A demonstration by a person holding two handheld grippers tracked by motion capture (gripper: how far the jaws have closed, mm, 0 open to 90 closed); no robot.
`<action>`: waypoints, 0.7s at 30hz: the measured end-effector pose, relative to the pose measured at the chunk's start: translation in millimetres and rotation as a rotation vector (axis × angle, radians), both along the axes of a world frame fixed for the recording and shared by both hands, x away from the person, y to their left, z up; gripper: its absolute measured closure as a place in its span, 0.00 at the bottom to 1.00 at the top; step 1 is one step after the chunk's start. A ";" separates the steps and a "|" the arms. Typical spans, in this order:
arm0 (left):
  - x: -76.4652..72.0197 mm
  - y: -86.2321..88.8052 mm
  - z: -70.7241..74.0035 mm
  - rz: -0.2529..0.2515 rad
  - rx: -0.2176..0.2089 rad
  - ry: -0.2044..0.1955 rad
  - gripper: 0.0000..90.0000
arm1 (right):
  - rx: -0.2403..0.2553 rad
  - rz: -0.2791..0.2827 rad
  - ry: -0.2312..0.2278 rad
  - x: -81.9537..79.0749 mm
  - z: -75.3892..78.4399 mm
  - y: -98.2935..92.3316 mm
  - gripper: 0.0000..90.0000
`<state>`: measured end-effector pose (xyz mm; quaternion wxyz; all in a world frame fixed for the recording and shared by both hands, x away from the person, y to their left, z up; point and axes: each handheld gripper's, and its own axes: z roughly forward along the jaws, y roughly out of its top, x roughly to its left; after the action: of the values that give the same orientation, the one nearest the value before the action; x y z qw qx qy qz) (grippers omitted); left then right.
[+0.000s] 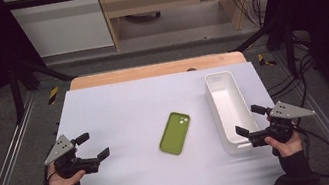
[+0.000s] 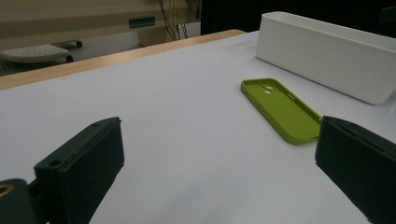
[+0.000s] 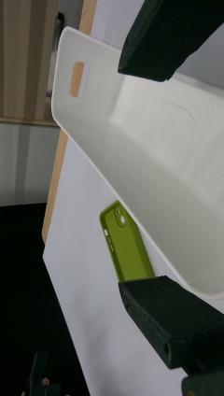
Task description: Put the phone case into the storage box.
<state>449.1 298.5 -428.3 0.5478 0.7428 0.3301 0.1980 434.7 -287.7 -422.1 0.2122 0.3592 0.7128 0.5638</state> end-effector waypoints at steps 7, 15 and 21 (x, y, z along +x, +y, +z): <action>-0.4 -0.6 0.8 0.000 -0.001 -0.002 0.01 | 0.001 0.000 -0.005 -0.5 0.6 -1.0 0.01; -0.3 -5.6 1.3 -0.007 0.001 0.002 0.01 | -0.005 0.005 -0.006 -0.7 0.8 -0.4 0.01; -0.1 -13.8 2.3 -0.016 0.009 0.007 0.01 | -0.006 0.004 -0.008 -1.2 1.7 -0.9 0.01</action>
<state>449.0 284.8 -426.0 0.5450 0.7485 0.3250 0.1926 433.5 -288.6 -420.3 0.2152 0.3549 0.7142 0.5636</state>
